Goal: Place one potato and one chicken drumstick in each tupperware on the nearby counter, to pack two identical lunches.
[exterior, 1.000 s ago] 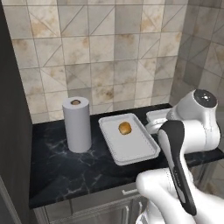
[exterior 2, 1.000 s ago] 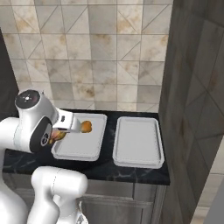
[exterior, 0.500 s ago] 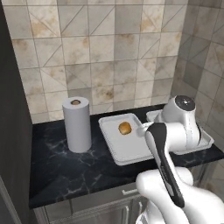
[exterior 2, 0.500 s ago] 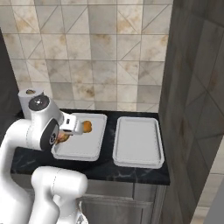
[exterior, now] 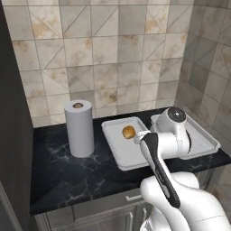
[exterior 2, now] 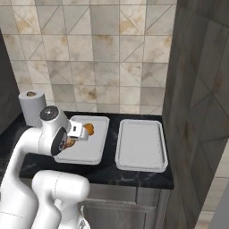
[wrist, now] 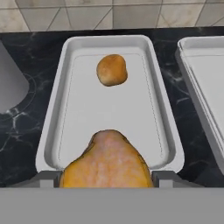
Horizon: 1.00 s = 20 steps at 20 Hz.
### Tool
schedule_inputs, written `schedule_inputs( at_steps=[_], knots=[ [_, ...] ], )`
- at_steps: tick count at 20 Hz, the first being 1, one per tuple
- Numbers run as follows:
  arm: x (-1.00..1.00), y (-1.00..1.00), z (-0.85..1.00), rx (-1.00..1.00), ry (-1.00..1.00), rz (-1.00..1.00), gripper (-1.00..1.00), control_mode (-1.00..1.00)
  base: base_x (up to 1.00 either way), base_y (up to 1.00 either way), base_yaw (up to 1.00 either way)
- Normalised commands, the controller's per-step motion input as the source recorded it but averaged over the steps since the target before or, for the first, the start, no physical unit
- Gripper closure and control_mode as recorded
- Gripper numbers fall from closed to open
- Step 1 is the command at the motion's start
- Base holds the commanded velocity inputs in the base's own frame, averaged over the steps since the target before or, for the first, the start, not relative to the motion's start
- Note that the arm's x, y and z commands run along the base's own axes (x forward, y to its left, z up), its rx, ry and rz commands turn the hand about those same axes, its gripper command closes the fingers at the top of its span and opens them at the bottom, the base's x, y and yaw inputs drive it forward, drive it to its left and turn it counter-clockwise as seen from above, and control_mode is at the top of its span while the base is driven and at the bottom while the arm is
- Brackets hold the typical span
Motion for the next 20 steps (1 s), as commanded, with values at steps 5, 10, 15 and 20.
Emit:
schedule_inputs(
  at_steps=[5, 10, 15, 20],
  knots=[
    [0.5, 0.11, -0.36, 0.0, 0.0, 0.0, 1.0, -1.0, 0.0, 0.0, 0.0],
    [0.49, 0.1, -0.32, 0.0, 0.0, 0.0, 1.0, -1.0, 0.0, 0.0, 0.0],
    [0.43, 0.1, -0.36, 0.0, 0.0, 0.0, 1.0, -1.0, 0.0, 0.0, 0.0],
    [0.26, 0.02, -0.51, 0.0, 0.0, 0.0, 1.0, -1.0, 0.0, 0.0, 0.0]
  ],
)
